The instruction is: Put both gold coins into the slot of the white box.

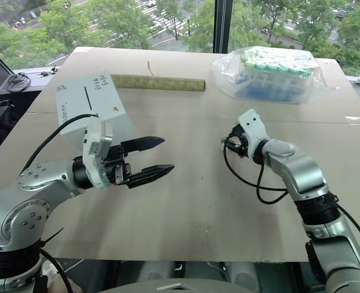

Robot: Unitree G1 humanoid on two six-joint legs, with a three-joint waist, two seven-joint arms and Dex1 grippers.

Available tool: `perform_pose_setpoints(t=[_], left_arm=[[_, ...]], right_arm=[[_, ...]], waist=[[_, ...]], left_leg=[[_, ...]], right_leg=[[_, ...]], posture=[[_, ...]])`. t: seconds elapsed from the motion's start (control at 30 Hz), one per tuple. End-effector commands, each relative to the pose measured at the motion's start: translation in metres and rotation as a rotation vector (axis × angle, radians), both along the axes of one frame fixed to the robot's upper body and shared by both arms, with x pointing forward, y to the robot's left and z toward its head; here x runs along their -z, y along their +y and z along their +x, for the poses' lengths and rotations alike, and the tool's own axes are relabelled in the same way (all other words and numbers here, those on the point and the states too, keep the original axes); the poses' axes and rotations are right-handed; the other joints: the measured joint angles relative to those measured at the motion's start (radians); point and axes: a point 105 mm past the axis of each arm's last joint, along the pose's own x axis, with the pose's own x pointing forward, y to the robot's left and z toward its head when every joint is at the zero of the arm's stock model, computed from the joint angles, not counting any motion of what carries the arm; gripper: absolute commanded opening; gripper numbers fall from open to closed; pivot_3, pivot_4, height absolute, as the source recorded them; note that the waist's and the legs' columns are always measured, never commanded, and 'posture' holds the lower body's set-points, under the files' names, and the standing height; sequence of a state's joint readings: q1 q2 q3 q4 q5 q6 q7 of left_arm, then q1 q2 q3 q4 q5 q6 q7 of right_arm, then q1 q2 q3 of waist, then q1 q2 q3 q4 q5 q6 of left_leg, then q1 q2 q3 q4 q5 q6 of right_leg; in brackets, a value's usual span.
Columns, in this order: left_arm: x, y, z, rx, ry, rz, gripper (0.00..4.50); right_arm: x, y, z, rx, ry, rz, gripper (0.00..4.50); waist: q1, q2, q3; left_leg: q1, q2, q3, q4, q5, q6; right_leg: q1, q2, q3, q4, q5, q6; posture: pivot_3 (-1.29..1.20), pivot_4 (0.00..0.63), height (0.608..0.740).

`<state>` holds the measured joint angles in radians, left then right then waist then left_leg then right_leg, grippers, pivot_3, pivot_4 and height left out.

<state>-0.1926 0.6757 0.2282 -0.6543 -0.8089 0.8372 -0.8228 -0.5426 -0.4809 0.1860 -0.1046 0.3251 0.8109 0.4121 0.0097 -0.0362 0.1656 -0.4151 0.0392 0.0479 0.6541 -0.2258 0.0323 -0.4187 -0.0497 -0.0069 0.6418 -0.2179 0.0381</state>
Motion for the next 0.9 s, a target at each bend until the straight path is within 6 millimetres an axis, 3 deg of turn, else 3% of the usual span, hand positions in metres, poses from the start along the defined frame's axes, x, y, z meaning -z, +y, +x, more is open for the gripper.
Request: perform_pose_setpoints(t=[0.03,0.07,0.5,0.6,0.67,0.9], left_arm=[[-0.0069,0.0009,-0.0027,0.008,-0.047,-0.003,4.19],[-0.0060,0.0007,-0.0029,0.007,-0.050,0.002,4.19],[-0.0031,0.0030,-0.0082,-0.010,-0.059,0.004,4.19],[-0.0026,0.0027,-0.0071,-0.013,-0.061,0.004,4.19],[-0.0038,0.0012,-0.0060,-0.013,-0.062,-0.001,4.19],[-0.0069,-0.0020,-0.0008,-0.010,-0.062,-0.010,4.19]], right_arm=[[-0.0130,-0.0010,0.0068,0.009,-0.069,-0.017,2.29],[-0.0120,-0.0008,0.0073,0.007,-0.069,-0.021,1.74],[-0.0103,0.0042,0.0082,-0.018,-0.070,-0.026,1.74],[-0.0103,0.0048,0.0084,-0.021,-0.068,-0.027,0.99],[-0.0102,0.0043,0.0080,-0.022,-0.067,-0.029,0.07],[-0.0111,0.0020,0.0063,-0.028,-0.067,-0.032,0.03]], waist=[[0.003,0.000,0.000],[0.003,0.000,0.000],[-0.002,0.000,0.000],[-0.002,0.000,0.000],[-0.001,0.000,0.000],[-0.001,0.000,0.000]], left_leg=[[0.000,0.000,0.000,0.000,0.000,0.000],[0.000,0.000,0.000,0.000,0.000,0.000],[0.000,0.000,0.000,-0.001,0.000,0.000],[0.000,0.000,0.000,-0.001,0.000,0.000],[0.000,0.000,0.000,-0.001,0.000,0.000],[0.000,0.000,0.000,-0.001,0.000,0.000]], right_leg=[[0.000,0.000,0.000,0.000,0.000,0.000],[0.000,0.000,0.000,0.000,0.000,0.000],[0.000,0.000,0.000,0.000,0.000,0.000],[0.000,0.000,0.000,0.000,0.000,0.000],[0.000,0.000,0.000,0.000,0.000,0.000],[0.000,0.000,0.000,0.000,0.000,0.000]], posture=[[0.00,0.150,0.740],[0.00,0.150,0.740],[0.00,0.150,0.740],[0.00,0.150,0.740],[0.00,0.150,0.740],[0.00,0.150,0.740]])
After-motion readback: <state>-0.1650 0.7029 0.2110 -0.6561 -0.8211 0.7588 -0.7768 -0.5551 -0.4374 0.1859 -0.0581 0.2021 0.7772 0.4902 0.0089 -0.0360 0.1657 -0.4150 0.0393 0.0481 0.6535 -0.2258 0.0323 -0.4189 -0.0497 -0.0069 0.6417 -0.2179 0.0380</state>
